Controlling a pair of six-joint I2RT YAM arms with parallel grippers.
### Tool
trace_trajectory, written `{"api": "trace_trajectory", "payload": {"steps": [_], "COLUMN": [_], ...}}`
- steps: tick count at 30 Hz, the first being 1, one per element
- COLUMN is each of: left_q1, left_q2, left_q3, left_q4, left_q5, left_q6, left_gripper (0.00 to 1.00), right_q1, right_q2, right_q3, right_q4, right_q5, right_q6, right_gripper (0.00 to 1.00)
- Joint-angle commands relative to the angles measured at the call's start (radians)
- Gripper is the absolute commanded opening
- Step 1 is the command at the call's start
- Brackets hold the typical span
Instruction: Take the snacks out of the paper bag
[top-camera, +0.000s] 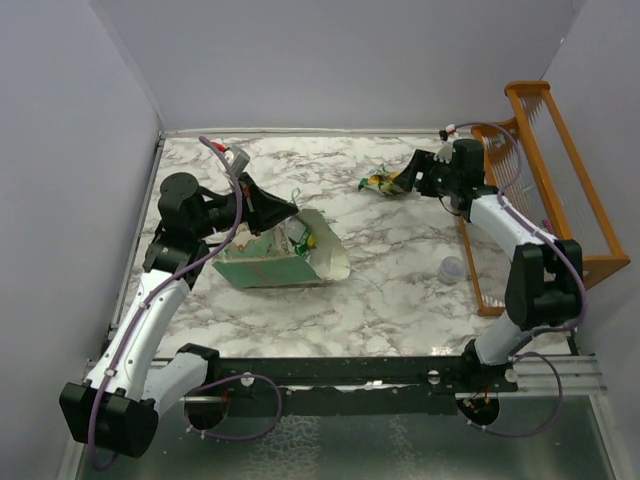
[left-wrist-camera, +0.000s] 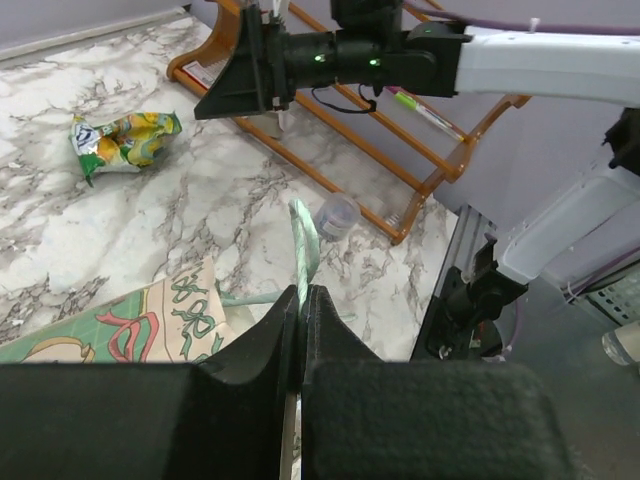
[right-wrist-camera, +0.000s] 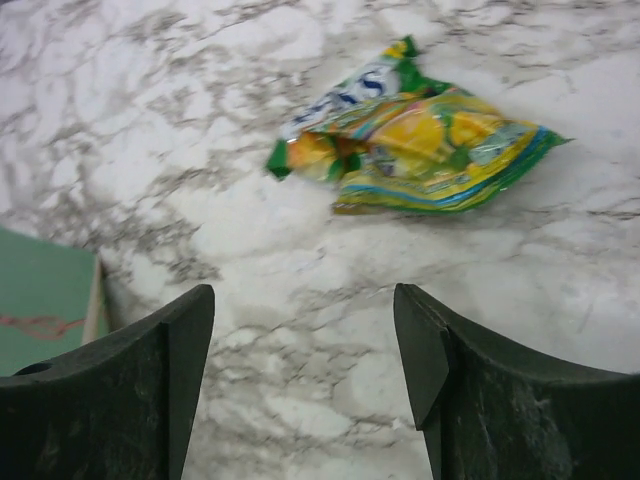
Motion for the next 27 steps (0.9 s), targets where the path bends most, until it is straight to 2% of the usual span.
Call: {"api": "trace_trajectory", "payload": {"steps": [1, 6, 9, 11, 14, 16, 24, 27], "left_q1": [-0.015, -0.023, -0.024, -0.025, -0.024, -0.026, -0.026, -0.027], "left_q2": [-0.028, -0.04, -0.046, -0.054, -0.057, -0.05, -0.045, -0.049], "left_q3": [0.002, 0.012, 0.027, 0.029, 0.023, 0.023, 0.035, 0.035], "left_q4": [-0.049, -0.155, -0.203, -0.206, -0.187, -0.184, -0.168, -0.152], "left_q5": [0.028, -0.009, -0.046, -0.07, -0.078, -0.074, -0.072, -0.076], "left_q6": [0.061, 0.131, 0.152, 0.148, 0.133, 0.123, 0.09, 0.072], "left_gripper": [0.0, 0.0, 0.0, 0.0, 0.0, 0.0, 0.0, 0.0], "right_q1": [0.1, 0.278, 0.413, 0.476, 0.546, 0.586, 0.774, 0.836], "right_q2": [-0.151, -0.277, -0.348, -0.395, -0.458, -0.482, -0.372, -0.309], "right_q3": [-0.095, -0.199, -0.252, -0.289, -0.349, -0.379, -0.328, -0.286], "right_q4": [0.039, 0.106, 0.126, 0.14, 0.199, 0.235, 0.274, 0.29], "right_q5": [-0.13, -0.236, -0.221, -0.19, -0.176, -0.14, 0.02, 0.032], "right_q6": [-0.056, -0.063, -0.059, -0.039, -0.014, -0.014, -0.061, -0.047], "right_gripper": [0.73, 0.72, 0.7, 0.64, 0.45, 0.39, 0.38, 0.38]}}
